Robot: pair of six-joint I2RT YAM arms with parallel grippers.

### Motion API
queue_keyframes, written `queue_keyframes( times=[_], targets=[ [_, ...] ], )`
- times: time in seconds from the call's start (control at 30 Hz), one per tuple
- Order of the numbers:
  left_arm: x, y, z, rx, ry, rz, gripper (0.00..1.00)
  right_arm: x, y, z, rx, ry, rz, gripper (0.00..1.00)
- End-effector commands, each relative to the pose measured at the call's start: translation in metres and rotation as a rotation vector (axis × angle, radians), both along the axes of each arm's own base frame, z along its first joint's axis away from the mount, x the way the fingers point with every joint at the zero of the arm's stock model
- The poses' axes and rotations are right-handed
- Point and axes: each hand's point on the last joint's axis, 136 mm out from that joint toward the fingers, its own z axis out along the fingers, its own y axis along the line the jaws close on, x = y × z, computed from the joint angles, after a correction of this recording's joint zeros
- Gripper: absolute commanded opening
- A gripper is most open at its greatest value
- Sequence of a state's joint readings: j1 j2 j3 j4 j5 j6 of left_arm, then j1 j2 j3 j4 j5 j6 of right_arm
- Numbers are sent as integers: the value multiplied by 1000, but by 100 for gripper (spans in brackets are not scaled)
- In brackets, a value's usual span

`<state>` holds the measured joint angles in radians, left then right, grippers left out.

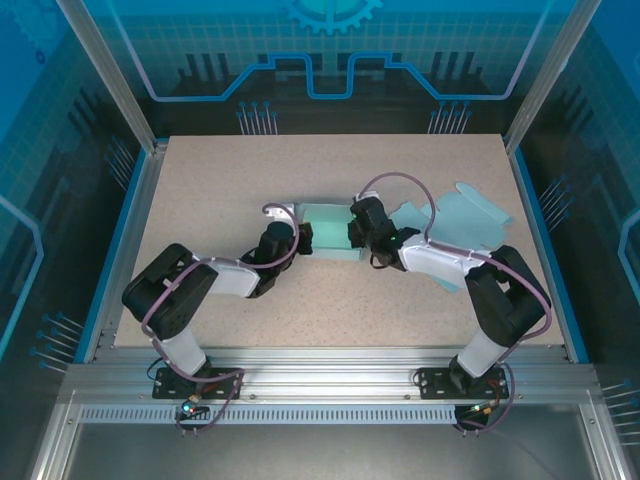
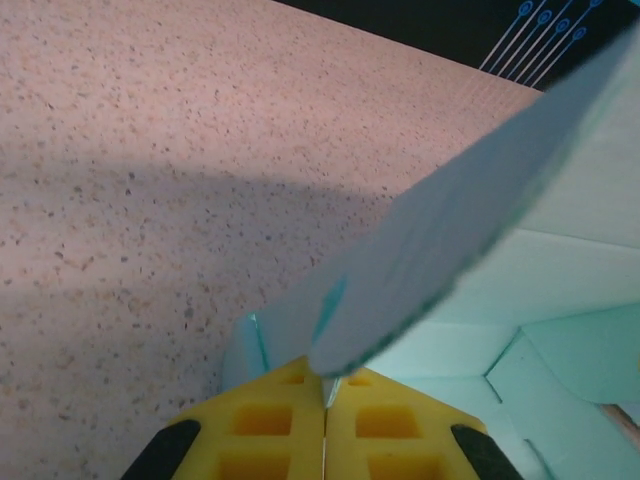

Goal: Fold the paper box

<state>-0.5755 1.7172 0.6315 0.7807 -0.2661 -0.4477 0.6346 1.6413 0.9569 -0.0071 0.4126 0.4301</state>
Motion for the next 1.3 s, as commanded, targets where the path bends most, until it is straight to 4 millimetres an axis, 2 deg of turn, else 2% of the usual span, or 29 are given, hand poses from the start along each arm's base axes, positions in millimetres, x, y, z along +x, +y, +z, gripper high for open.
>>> queue_keyframes(
  times=[0.0,0.13,0.23,0.43,0.63,0.8,0.9,1.03,1.17,1.27],
  targets=[
    [-25,-17,-15,-53,68,-98,7,-9,16,7,50,-37,39,16],
    [-33,-12,-24,-55,80,-93,8,-14,14,4,45,-44,34,16],
    [-39,-8,-28,-64,88,-84,8,-23,7,-10,16,-25,30,16],
    [-45,-3,-27,-74,88,-82,14,-33,2,-20,-9,-36,37,16],
    [-54,2,-17,-98,70,-82,31,-36,-7,-26,-26,-44,6,16],
    [-66,10,-6,-95,68,-86,52,-38,-8,-26,-29,-41,5,18],
    [-76,16,-3,-87,75,-87,58,-39,-7,-25,-32,-39,8,20],
    [-90,29,3,-70,78,-77,64,-42,-8,-21,-43,-42,11,26],
    [-104,43,10,-43,97,-56,71,-51,-9,-16,-82,-48,21,40],
    [-114,54,26,-48,90,-35,78,-60,-10,-9,-115,-55,23,47]
  ],
)
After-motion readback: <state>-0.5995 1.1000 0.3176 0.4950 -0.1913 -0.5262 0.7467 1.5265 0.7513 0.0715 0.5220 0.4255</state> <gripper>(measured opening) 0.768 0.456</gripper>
